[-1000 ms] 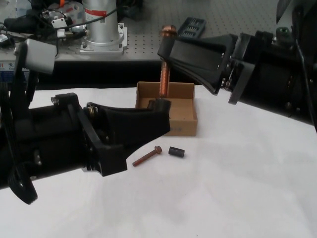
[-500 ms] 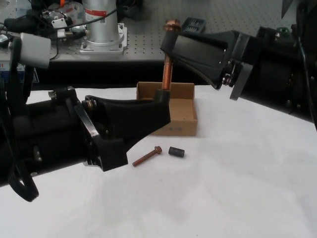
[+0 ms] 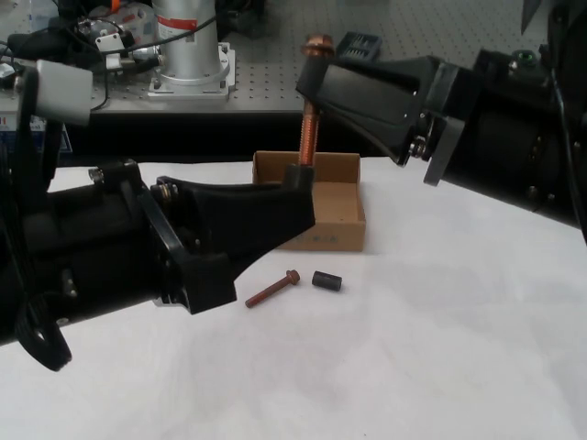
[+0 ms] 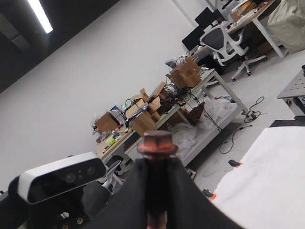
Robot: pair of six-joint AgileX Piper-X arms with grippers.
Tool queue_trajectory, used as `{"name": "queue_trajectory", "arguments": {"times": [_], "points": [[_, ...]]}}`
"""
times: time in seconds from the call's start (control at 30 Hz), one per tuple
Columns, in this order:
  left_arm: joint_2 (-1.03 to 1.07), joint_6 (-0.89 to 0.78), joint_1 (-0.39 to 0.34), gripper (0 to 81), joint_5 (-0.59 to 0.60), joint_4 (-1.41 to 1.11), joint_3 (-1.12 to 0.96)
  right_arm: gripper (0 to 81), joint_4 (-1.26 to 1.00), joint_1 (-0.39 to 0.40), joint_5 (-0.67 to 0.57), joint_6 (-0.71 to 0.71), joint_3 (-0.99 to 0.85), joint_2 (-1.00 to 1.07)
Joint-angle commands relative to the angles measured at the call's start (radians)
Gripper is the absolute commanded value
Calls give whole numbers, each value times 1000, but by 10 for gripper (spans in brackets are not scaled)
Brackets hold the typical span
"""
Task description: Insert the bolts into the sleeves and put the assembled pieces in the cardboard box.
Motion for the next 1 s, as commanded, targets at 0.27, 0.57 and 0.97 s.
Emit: {"name": "queue_trajectory", "arguments": {"times": [0.27, 0.57, 0.97], "points": [[-1, 19, 2, 6, -13, 42, -9, 19, 107, 6, -67, -9, -8, -8], [-1, 19, 2, 6, -37, 93, -9, 19, 107, 6, -99, 22, -8, -8], [-1, 9, 2, 6, -103, 70, -9, 19, 107, 6, -89, -11, -8, -8]]}}
